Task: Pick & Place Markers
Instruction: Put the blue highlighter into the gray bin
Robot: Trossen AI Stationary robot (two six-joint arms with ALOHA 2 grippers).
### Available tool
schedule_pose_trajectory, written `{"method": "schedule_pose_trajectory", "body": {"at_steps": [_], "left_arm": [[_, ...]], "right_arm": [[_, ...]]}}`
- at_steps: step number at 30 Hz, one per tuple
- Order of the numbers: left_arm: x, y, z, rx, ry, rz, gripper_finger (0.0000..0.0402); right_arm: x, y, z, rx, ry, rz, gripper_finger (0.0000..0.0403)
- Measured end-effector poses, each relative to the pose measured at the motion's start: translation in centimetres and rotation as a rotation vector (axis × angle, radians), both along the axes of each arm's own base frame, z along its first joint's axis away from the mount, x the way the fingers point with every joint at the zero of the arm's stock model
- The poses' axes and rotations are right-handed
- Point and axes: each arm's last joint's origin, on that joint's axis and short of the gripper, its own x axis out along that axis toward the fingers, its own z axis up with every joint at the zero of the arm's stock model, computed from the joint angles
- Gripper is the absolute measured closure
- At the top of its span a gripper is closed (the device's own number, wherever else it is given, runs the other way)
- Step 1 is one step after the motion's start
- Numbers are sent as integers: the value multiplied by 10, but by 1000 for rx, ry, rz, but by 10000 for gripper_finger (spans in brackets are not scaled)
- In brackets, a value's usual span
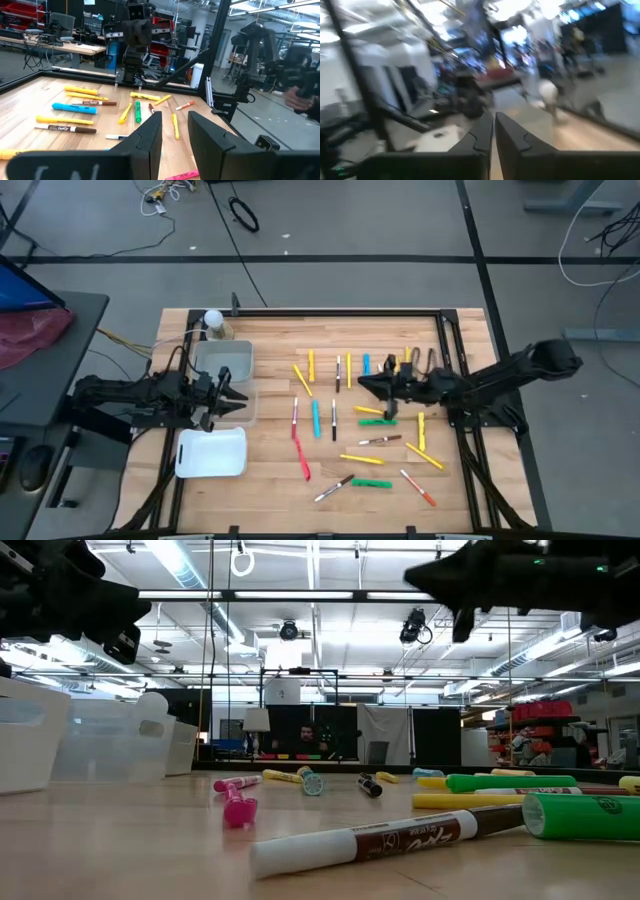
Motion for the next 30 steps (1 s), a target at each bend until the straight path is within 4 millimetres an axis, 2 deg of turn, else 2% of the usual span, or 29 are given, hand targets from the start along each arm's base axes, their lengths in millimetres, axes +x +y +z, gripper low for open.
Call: {"method": "schedule_pose_trajectory", "body": {"at_steps": [4,9,12,16,20,23,26,30], "left_arm": [[0,0,0,0,0,0,303],[0,0,0,0,0,0,303],[0,0,0,0,1,0,303],[0,0,0,0,1,0,303],[0,0,0,0,1,0,303],[0,0,0,0,1,0,303],[0,0,0,0,1,0,303],[0,0,0,0,1,0,303]], "right_arm": [[29,1,-4,29,196,-72,378],[57,1,-1,-18,564,-166,367],[61,-9,4,-19,775,-295,338],[55,-31,10,149,905,-463,276],[45,-49,-1,350,996,-540,207],[44,-57,-12,421,1064,-557,167],[49,-62,-25,461,1104,-540,149],[54,-64,-47,505,1186,-577,153]]}}
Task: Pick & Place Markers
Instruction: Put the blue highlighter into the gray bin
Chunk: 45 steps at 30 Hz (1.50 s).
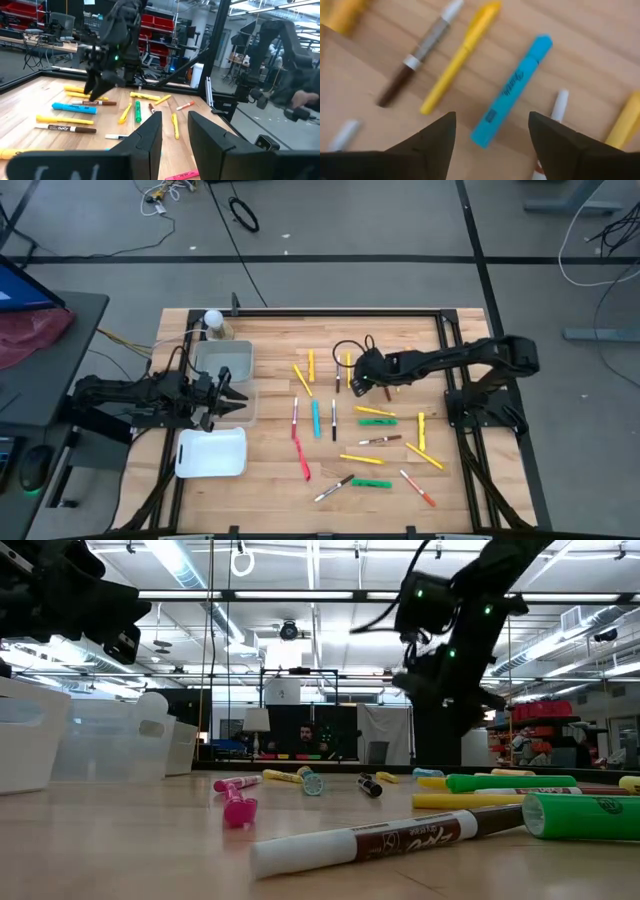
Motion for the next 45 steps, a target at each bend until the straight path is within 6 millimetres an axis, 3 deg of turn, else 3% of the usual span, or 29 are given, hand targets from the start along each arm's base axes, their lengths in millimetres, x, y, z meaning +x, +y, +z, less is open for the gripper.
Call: {"method": "schedule_pose_trajectory", "body": {"at_steps": [6,12,22,26,34,38,45], "left_arm": [[0,0,0,0,0,0,303],[0,0,0,3,-2,0,303],[0,0,1,-178,11,-11,303],[0,2,5,-160,-36,59,303],[3,4,11,-36,-104,129,285],[11,3,14,40,-128,146,233],[27,3,14,2,-125,164,125]], "right_arm": [[8,0,-27,30,64,-8,178],[12,-1,-40,31,86,-10,213],[14,0,-40,39,60,-48,346],[8,7,-30,5,62,-48,350],[1,36,15,-172,-106,-30,350],[19,57,32,-258,-298,148,350],[63,93,54,-464,-696,590,350]]}}
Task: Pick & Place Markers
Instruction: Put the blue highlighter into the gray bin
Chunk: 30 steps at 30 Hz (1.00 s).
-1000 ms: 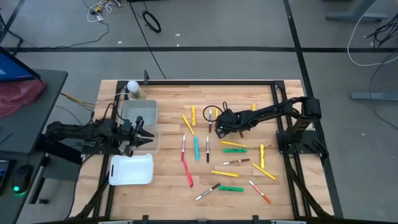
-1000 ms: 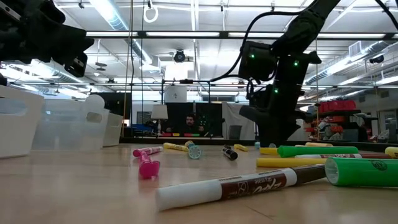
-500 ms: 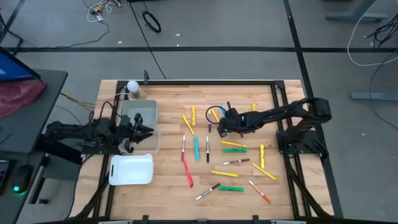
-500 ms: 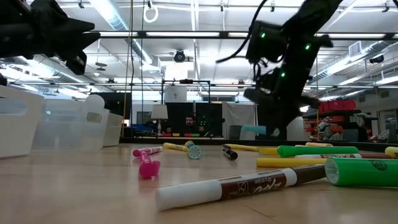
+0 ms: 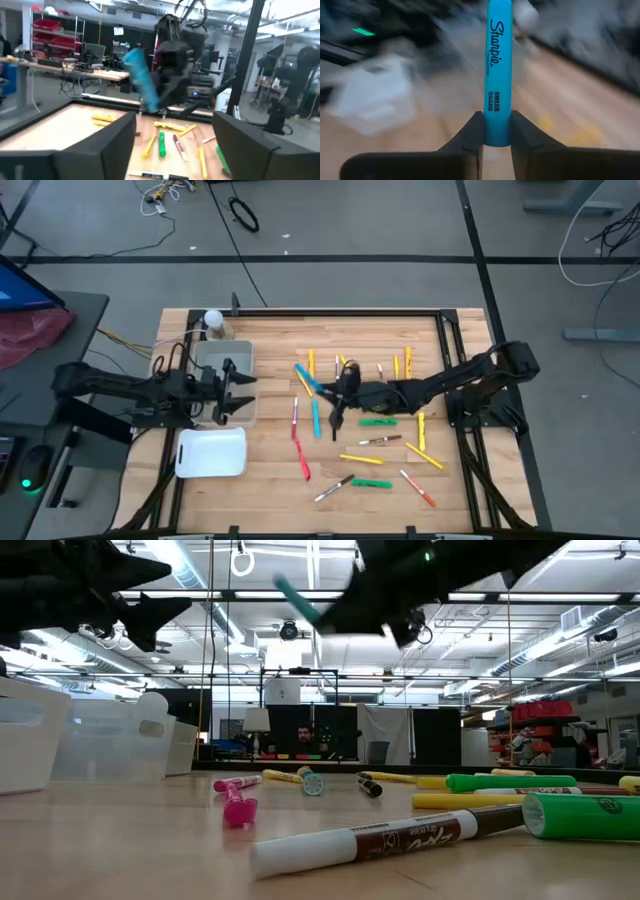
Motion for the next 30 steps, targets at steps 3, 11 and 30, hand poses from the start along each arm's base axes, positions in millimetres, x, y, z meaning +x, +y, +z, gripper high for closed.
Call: {"method": "schedule_pose_trajectory", "body": {"at_steps": [3,11,30], "left_arm": [[5,0,4,-14,-55,-3,110],[37,-3,28,15,-63,3,126],[104,-9,117,351,552,-155,112]], "right_arm": [[11,7,3,-63,-138,91,350],[24,11,-5,-128,-242,194,349],[25,11,-18,-90,-124,194,348]]}}
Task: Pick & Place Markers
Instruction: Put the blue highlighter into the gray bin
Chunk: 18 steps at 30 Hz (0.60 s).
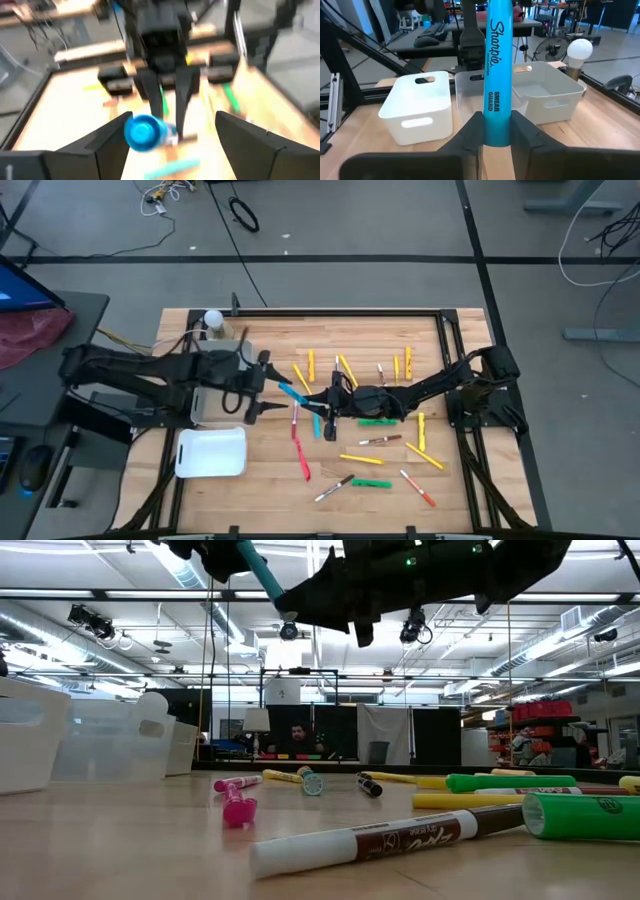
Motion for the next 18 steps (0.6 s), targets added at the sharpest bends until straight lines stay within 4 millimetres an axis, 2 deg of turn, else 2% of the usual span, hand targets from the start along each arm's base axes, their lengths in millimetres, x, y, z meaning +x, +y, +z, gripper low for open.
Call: {"method": "schedule_pose_trajectory", "body": {"at_steps": [4,7,18], "left_arm": [[2,0,16,49,70,-14,127],[6,0,20,82,87,-26,150],[11,0,15,123,129,-19,251]], "right_arm": [[0,0,-1,1,14,0,348],[0,0,-2,0,21,-1,348],[-1,0,-4,17,40,0,347]]}}
